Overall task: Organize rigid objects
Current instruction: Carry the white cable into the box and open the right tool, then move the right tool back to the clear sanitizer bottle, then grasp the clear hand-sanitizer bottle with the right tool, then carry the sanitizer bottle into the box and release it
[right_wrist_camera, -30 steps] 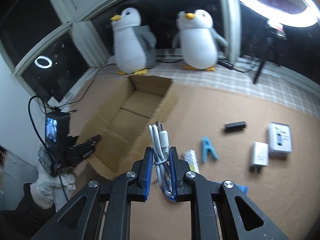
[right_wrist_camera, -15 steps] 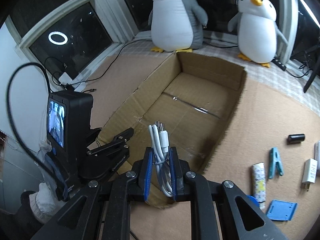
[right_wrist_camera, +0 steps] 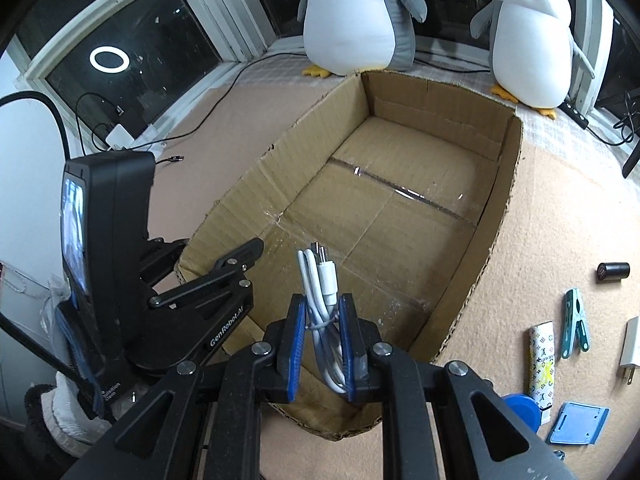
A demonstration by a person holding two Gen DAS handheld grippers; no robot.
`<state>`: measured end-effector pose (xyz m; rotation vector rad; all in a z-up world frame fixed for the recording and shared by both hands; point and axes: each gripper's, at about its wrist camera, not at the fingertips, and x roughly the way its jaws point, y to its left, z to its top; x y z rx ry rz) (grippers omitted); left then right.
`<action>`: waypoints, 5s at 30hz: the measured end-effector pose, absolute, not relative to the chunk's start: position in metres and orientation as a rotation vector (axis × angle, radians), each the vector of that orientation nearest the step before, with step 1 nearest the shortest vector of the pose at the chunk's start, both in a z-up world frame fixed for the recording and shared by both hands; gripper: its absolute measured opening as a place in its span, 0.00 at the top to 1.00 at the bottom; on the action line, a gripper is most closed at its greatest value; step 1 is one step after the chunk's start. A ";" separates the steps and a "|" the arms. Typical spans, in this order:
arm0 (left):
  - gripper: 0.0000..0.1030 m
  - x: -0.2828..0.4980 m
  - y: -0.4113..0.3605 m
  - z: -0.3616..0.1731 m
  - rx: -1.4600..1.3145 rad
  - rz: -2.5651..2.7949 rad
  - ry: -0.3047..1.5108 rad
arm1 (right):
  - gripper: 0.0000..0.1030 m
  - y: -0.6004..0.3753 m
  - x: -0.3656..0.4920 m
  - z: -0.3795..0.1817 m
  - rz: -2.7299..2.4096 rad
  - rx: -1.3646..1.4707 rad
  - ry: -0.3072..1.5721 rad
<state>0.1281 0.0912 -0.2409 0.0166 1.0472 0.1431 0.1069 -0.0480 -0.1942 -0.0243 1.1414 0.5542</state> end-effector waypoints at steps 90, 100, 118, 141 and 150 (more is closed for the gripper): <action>0.73 0.128 0.088 -0.241 0.032 0.144 1.051 | 0.73 -0.240 0.031 -0.223 0.130 -0.030 1.221; 0.73 0.129 0.087 -0.241 0.029 0.142 1.050 | 0.73 -0.198 0.053 -0.153 0.267 0.011 1.057; 0.73 0.130 0.089 -0.242 0.014 0.139 1.047 | 0.73 -0.073 0.112 -0.154 0.468 -0.061 1.034; 0.73 0.129 0.090 -0.242 0.010 0.138 1.045 | 0.72 -0.040 0.140 -0.201 0.446 -0.148 1.118; 0.73 0.130 0.090 -0.243 0.011 0.139 1.044 | 0.71 -0.040 0.140 -0.205 0.458 -0.146 1.129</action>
